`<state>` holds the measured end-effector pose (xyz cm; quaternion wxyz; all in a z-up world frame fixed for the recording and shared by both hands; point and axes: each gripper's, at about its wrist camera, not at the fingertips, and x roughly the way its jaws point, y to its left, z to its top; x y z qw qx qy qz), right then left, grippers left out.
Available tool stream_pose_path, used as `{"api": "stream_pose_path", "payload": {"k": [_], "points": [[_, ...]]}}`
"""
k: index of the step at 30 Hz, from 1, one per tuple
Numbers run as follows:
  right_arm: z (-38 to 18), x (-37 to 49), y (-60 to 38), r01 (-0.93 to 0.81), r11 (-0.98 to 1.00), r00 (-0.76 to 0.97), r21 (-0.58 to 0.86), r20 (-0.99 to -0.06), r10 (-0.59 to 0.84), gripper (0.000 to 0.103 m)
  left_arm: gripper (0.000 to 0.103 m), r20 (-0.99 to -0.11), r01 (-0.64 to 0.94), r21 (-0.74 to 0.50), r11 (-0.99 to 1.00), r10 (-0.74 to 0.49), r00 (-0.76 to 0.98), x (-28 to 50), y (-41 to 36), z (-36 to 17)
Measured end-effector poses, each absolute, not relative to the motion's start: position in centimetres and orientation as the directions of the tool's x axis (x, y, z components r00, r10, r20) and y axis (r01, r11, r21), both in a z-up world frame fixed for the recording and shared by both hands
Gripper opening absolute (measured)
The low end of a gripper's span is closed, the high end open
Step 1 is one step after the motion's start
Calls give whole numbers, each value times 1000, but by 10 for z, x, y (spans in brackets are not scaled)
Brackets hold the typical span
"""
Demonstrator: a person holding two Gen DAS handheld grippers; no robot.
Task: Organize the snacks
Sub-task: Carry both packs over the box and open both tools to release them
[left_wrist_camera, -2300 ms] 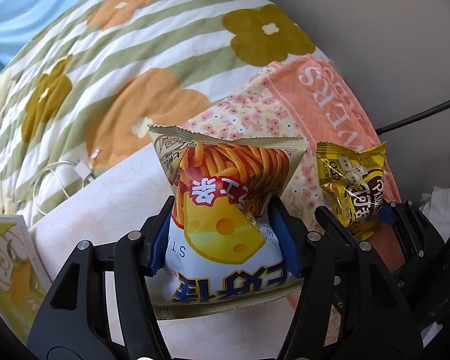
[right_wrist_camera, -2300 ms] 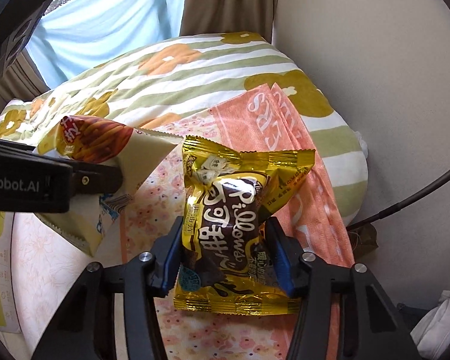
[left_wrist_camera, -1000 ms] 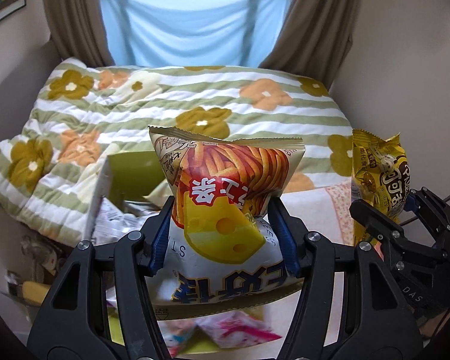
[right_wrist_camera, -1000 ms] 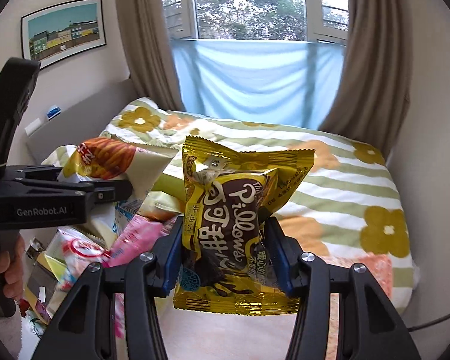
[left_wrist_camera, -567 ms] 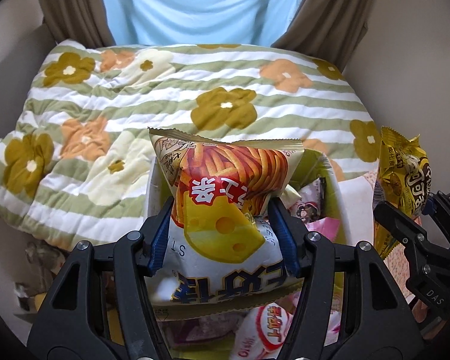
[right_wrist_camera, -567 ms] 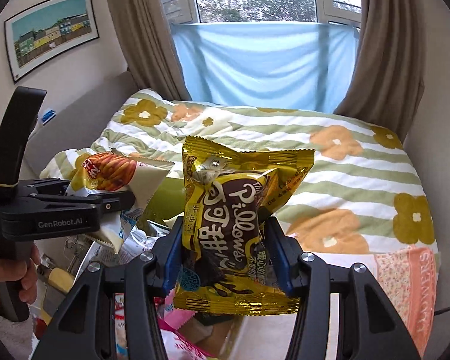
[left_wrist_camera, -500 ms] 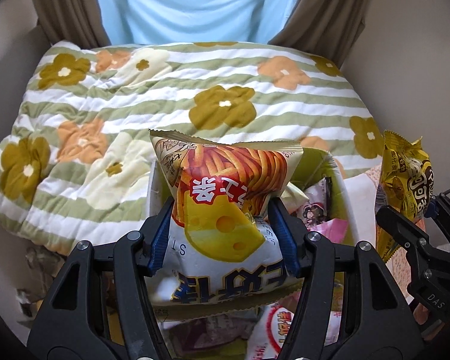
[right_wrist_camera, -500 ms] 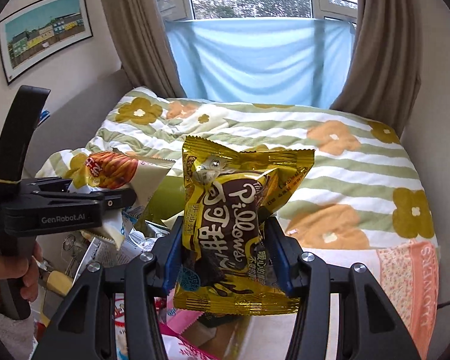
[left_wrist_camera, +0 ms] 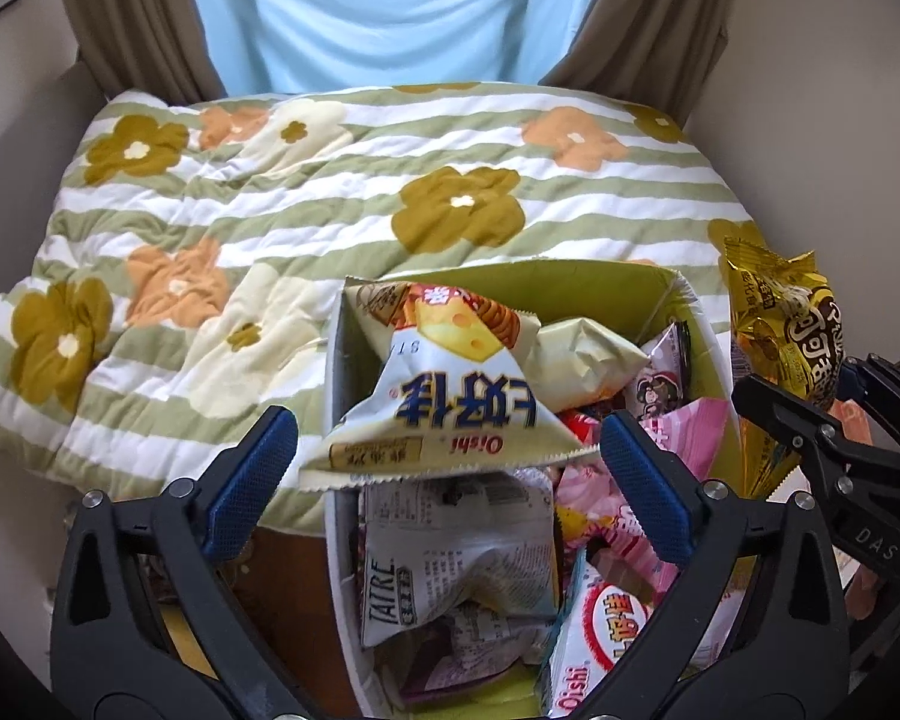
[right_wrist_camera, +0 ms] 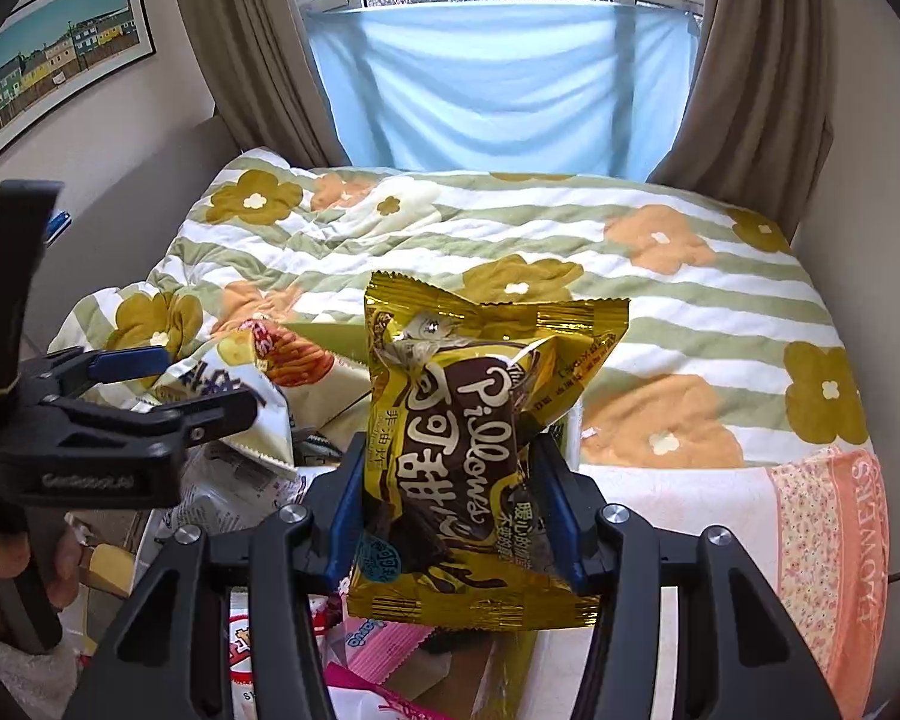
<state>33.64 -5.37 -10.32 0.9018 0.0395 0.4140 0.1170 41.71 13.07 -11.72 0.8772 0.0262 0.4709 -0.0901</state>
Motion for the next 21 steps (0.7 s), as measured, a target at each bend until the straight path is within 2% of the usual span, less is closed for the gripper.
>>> {"api": "stream_pose_path", "payload": {"k": [4,9,18,19,20,21], "points": [[-104,333,-52,-188,965,608,183,-750,261,48,100,-828,154,-17,988,-101,551,395,139,-114],[-101,328,-47,-201,959,585,201,-760,282,48,100,-826,119,-83,989,-135,547,373,153,-114],[-105,326,-24,-226,948,548,226,-775,315,50,100,-816,66,-67,996,-93,570,336,177,-109],[-107,327,-21,-227,945,545,235,-774,323,55,100,-815,64,-66,996,-91,572,334,180,-109],[-109,326,-20,-225,943,545,243,-771,329,70,100,-814,62,-64,996,-88,574,331,182,-109],[-109,325,-20,-219,944,551,247,-768,328,80,100,-813,60,-62,996,-86,576,328,183,-110]]}}
